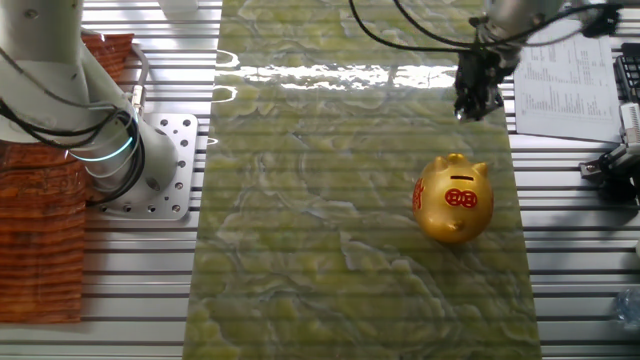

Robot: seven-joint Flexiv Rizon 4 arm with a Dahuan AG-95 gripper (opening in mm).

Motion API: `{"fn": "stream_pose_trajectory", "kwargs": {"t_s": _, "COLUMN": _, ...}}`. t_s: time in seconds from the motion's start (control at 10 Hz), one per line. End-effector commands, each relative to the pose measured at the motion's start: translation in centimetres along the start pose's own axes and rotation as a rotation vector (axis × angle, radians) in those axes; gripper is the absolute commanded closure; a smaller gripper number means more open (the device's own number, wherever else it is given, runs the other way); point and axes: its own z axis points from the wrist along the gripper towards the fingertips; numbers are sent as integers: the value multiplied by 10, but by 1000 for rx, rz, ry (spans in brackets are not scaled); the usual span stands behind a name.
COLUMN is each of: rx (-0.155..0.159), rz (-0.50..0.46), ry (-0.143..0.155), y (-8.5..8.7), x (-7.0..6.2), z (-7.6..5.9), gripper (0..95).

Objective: Drop coins into a piggy bank

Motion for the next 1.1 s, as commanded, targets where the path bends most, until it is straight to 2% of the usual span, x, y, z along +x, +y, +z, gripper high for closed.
{"fn": "stream_pose_trajectory", "kwargs": {"t_s": 0.1, "rx": 0, "rz": -56, "ry": 8, "y": -25, "x": 11, "z": -12, "gripper": 950}}
{"fn": "stream_pose_trajectory", "kwargs": {"t_s": 0.3, "rx": 2, "rz": -113, "ry": 37, "y": -43, "x": 20, "z": -21, "gripper": 950}}
{"fn": "stream_pose_trajectory", "kwargs": {"t_s": 0.5, "rx": 30, "rz": -191, "ry": 71, "y": -62, "x": 34, "z": -29, "gripper": 950}}
{"fn": "stream_pose_trajectory", "kwargs": {"t_s": 0.8, "rx": 32, "rz": -261, "ry": 72, "y": -82, "x": 49, "z": -32, "gripper": 950}}
{"fn": "stream_pose_trajectory", "kwargs": {"t_s": 1.0, "rx": 46, "rz": -296, "ry": 77, "y": -90, "x": 54, "z": -33, "gripper": 950}}
{"fn": "stream_pose_trajectory", "kwargs": {"t_s": 1.1, "rx": 74, "rz": -344, "ry": 87, "y": -98, "x": 55, "z": -28, "gripper": 950}}
